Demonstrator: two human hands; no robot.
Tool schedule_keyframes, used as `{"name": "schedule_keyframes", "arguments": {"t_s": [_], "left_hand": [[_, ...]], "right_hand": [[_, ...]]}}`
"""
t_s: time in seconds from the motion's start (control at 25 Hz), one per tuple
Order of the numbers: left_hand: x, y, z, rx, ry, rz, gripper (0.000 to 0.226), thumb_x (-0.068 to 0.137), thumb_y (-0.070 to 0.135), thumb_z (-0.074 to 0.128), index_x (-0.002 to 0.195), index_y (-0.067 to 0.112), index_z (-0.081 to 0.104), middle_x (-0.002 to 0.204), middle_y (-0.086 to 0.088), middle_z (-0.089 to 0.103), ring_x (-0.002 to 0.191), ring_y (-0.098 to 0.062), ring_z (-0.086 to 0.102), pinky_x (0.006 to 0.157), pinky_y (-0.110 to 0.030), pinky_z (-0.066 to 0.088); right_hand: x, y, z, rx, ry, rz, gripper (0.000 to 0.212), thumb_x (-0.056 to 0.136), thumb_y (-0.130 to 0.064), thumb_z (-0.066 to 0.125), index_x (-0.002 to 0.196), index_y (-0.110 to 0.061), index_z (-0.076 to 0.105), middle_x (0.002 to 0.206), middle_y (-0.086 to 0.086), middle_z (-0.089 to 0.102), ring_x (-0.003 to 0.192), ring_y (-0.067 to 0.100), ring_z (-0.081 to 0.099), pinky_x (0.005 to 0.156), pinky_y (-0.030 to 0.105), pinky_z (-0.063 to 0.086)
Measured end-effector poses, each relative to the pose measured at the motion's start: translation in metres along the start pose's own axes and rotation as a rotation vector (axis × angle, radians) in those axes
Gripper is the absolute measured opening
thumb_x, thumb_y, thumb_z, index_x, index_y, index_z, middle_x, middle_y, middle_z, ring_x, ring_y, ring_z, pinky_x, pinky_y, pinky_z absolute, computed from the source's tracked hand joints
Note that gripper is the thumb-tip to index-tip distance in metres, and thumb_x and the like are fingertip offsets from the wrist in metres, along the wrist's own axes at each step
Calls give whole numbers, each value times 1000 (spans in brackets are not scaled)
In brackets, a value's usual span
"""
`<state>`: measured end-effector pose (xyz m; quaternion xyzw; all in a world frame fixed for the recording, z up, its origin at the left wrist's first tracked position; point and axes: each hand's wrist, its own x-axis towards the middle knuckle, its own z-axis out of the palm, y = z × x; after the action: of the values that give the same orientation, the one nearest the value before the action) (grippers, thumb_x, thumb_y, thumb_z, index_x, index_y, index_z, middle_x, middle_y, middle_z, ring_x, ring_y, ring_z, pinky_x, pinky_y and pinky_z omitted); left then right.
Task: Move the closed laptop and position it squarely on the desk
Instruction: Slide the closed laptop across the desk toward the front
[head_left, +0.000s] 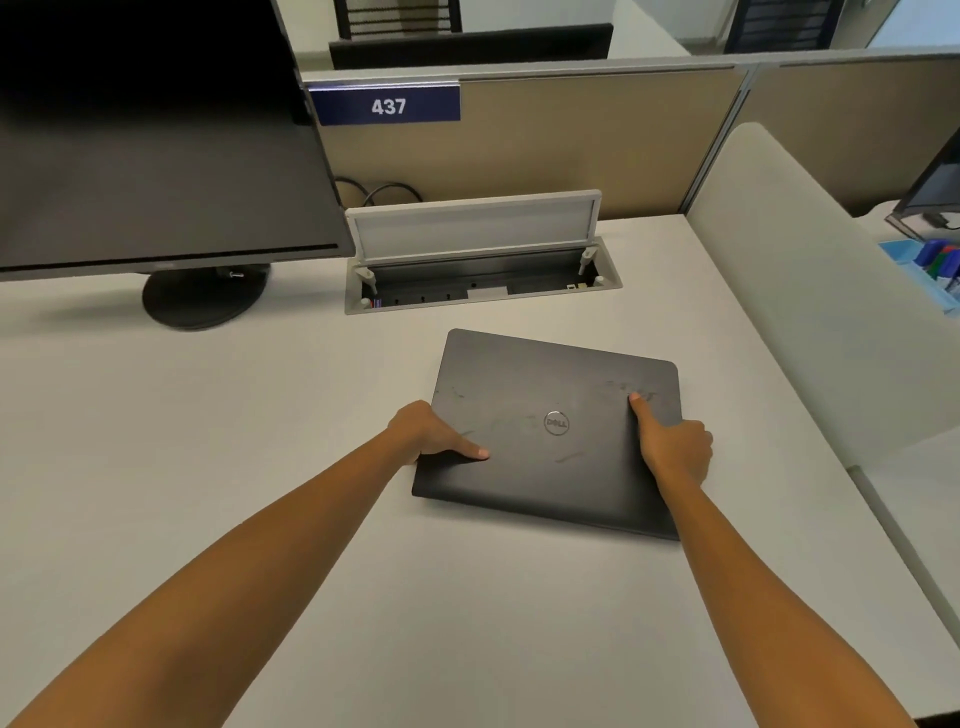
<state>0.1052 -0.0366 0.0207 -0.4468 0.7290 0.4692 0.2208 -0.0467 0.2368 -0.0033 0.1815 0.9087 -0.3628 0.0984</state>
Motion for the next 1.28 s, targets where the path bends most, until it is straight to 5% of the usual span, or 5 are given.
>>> {"name": "schedule_keyframes", "arguments": {"t_s": [0.2,0.4,1.08,1.28], "left_hand": [[-31,-49,-8,75,41,12,80,38,56,96,101,20,62,102,3,65,99,-22,62,61,-29,51],[-58,-93,-9,51,35,-10,69,38,55,97,87,27,58,94,8,63,98,-22,64,69,-34,60],[-89,-138,18,174,-13,-5,88,42,59,95,116,23,62,112,1,69,95,-28,73,80,-38,63],[-92,-130,25,247,0,45,75,45,64,92,102,29,58,97,6,65,91,-26,74,78,-35,63]], "right_hand": [[-39,11,10,-16,-37,-49,94,72,-80,62,124,-2,56,130,17,56,117,38,56,92,47,50],[-72,22,16,-21,-88,-94,90,70,-80,63,117,-3,61,124,15,60,110,36,60,91,49,54],[-99,57,3,-38,-168,-161,93,66,-81,66,115,-2,64,119,15,65,108,35,62,92,49,55],[-94,59,-3,-33,-153,-163,85,68,-75,70,111,-1,66,115,16,67,106,35,63,90,46,56]]}}
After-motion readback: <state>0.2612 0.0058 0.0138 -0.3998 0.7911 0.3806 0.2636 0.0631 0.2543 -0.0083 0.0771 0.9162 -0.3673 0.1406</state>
